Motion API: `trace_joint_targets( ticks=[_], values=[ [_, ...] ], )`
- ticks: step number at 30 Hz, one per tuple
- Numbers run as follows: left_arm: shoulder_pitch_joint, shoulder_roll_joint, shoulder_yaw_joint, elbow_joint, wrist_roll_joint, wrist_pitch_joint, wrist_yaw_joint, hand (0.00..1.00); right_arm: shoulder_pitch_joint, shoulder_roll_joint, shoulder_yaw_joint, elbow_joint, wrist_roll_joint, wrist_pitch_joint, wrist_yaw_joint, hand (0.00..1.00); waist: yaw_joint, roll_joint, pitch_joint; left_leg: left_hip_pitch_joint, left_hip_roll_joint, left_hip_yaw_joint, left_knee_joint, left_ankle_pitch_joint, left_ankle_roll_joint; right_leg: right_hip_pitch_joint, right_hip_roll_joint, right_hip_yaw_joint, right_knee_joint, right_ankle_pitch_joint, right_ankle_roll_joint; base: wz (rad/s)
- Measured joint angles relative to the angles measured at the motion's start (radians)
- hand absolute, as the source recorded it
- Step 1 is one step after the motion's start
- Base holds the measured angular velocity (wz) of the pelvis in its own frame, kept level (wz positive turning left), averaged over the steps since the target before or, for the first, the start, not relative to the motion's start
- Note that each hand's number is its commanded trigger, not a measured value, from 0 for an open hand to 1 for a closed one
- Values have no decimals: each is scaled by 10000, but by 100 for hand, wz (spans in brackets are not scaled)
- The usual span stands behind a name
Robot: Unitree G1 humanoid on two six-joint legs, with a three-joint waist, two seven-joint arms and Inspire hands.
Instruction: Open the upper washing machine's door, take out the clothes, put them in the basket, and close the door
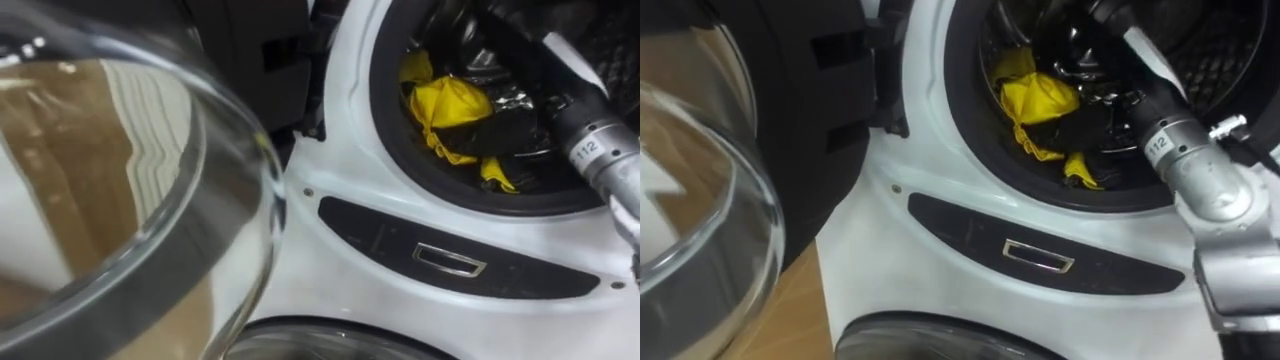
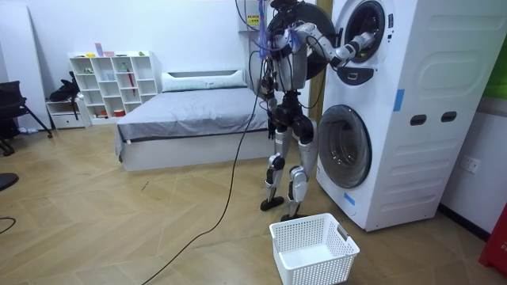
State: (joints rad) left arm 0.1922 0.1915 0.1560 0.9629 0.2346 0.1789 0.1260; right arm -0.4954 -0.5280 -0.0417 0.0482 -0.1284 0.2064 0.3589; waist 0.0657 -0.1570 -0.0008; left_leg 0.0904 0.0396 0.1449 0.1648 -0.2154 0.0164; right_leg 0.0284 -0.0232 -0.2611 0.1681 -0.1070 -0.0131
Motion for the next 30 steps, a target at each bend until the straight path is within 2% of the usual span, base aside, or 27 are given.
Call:
trace_joint_targets(
  ticks=[1,3,6,9,10,11,12,13,21,30],
  values=[
    [-10,21,25,0,-1,59,-29,0,0,1,2,121,-3,65,212,0,24,-35,19,54,-1,-2,-9,-5,-9,59,9,-1,-2,0,0,0],
    [-12,49,67,28,-12,279,-33,0,39,-9,8,218,-12,447,1153,0,141,-111,32,103,18,19,-39,-31,-38,123,42,75,2,0,0,-4],
    [65,61,68,45,2,539,-46,0,37,-27,-3,314,-99,721,2092,0,213,-127,41,103,17,5,15,-31,-39,153,39,69,2,2,-4,1],
    [150,135,70,118,8,674,-103,0,16,-74,-86,573,-76,764,2511,0,282,-161,60,104,13,-75,31,-23,-49,197,19,-33,-4,2,-6,8],
    [147,178,68,183,6,720,-104,0,-15,-90,-100,686,-76,783,2607,11,333,-182,72,117,8,-93,34,-20,-54,216,17,-54,-5,2,-7,5],
    [146,199,67,204,6,755,-102,0,-40,-100,-92,750,-78,786,2664,47,371,-189,76,123,7,-91,36,-19,-56,219,20,-52,-5,1,-8,0],
    [150,225,66,211,1,805,-93,0,-85,-136,-120,868,-96,793,2780,59,445,-204,81,127,2,-85,36,-16,-61,221,22,-37,-5,1,-9,0],
    [157,229,65,211,1,817,-86,0,-110,-157,-123,897,-133,801,2827,100,467,-205,82,127,0,-86,37,-15,-61,221,20,-35,-6,0,-10,0],
    [74,458,-224,205,-68,839,-70,0,-489,-207,-187,908,-761,1014,2859,100,490,-260,57,107,-1,-126,53,1,-86,279,76,-24,-157,-28,-72,0],
    [-231,512,-629,211,-292,786,258,0,-701,-308,-121,815,-1077,1079,2444,100,492,-300,83,303,40,-81,-102,-16,-111,354,130,86,-159,-29,-74,-1]
  ],
)
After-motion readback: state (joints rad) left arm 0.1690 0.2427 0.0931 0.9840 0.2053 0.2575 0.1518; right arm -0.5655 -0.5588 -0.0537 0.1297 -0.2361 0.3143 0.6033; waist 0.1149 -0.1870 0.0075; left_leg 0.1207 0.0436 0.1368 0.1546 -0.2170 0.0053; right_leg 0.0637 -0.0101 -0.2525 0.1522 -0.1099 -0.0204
